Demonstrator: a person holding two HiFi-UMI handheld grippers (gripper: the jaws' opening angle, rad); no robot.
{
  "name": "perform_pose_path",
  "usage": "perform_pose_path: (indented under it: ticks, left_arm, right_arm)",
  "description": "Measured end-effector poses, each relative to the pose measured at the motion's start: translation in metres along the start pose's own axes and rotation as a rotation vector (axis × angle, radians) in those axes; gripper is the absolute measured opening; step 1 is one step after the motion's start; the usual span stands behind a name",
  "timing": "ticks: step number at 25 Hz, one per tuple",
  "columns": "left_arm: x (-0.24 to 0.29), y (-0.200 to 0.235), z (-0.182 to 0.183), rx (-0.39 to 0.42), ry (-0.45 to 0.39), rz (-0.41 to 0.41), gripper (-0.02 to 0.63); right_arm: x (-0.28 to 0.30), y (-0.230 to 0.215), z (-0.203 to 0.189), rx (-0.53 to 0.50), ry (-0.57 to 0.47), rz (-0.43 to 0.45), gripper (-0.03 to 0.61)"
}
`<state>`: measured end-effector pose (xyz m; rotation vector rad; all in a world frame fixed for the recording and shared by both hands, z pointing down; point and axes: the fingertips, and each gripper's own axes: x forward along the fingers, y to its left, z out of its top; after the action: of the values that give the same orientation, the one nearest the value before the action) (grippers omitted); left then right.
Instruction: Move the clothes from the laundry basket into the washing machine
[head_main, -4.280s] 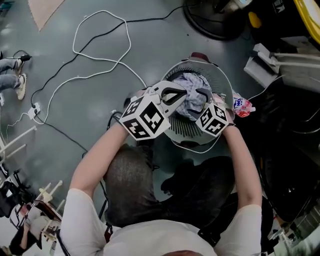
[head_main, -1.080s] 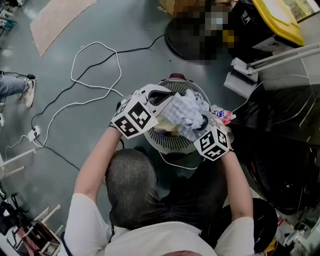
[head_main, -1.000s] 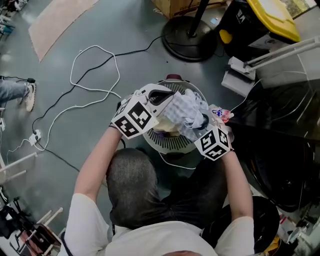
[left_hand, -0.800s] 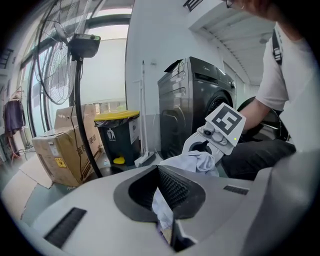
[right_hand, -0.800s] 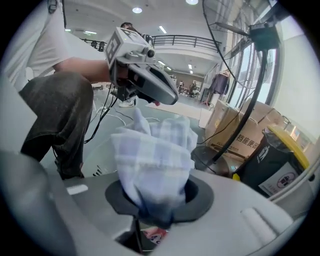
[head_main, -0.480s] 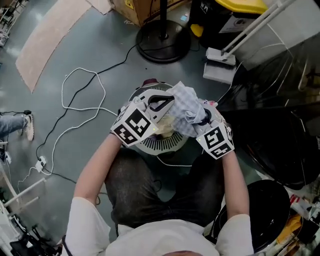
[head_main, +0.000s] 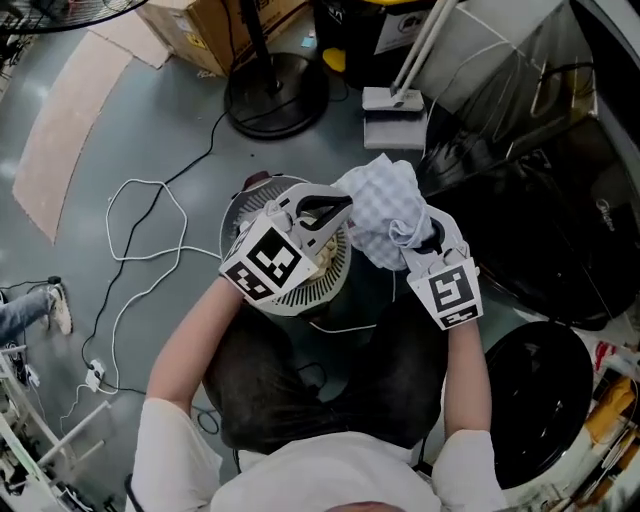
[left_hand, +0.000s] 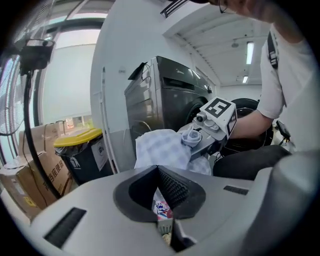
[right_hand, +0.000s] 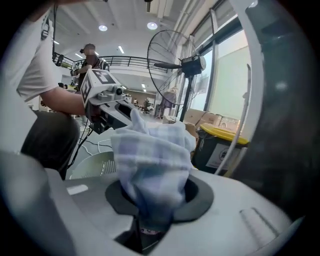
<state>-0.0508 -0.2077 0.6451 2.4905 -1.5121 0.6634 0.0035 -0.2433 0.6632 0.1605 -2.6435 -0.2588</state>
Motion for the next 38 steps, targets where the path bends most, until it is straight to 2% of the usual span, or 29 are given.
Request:
perform_pose_path:
  ticks: [6,15,23,27,31,38]
  left_arm:
    - [0.041,-0.048,0.031,0.044,-0.029,-0.129,0.006]
    - [0.097,-0.094,0.055,0.074,-0.07,-0.288,0.006]
    - [0.125,-0.161,0.076,0.142,-0.093,-0.427,0.006]
    - [0.14,-0.176,0.08,0.12,-0.104,-0.437,0.006]
    - [0.152,-0.185,0.084,0.124,-0.116,-0.436,0.006]
    - [0.177,-0.199,0.074,0.157,-0.105,-0.441,0.006]
  right_arm:
    - [-0.06,-0.023,-0.021,0.099,-0.035,-0.164,0.119]
    - [-0.117,-0.037,-0.055,0.131,0.019,-0.335,0.118]
    - [-0.2,-0.054,-0.09,0.187,0.031,-0.59,0.118]
    - [-0.239,-0.068,-0.107,0.175,0.057,-0.721,0.118]
    - [-0.265,-0.09,-0.129,0.204,0.002,-0.874,0.118]
    - [-0.277,-0.115,-0.164,0.198,-0.001,-0.992,0.118]
